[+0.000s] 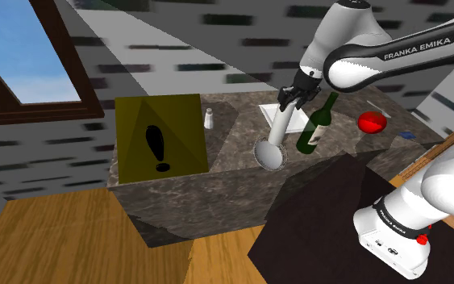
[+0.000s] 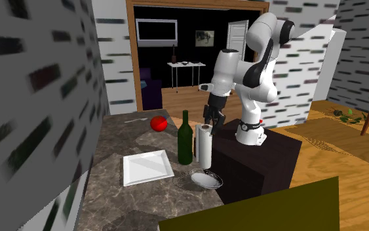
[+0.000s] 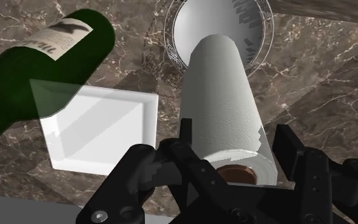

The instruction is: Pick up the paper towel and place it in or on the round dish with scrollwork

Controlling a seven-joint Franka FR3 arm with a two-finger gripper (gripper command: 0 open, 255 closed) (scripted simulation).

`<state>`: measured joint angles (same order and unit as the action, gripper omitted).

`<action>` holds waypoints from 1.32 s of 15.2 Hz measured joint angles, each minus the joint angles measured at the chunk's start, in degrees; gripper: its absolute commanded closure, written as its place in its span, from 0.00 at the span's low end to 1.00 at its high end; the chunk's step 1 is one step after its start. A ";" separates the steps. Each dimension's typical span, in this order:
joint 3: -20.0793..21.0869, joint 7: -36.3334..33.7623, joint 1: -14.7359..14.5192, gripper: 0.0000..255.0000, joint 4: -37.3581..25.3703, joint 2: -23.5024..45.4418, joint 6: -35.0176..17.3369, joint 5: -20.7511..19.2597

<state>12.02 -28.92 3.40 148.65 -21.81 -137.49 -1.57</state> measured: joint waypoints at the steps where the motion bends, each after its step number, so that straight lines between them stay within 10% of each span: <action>1: 0.02 -0.05 0.09 1.00 0.25 0.42 -0.67 -0.12; 18: 1.53 -2.85 1.39 1.00 4.26 7.26 -11.40 -2.69; 19: 1.53 -2.85 1.39 0.00 4.26 7.27 -11.41 -2.69; 20: 1.53 -2.85 1.39 0.00 4.26 7.27 -11.41 -2.69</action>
<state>13.54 -31.77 4.79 152.90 -14.53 -148.90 -4.26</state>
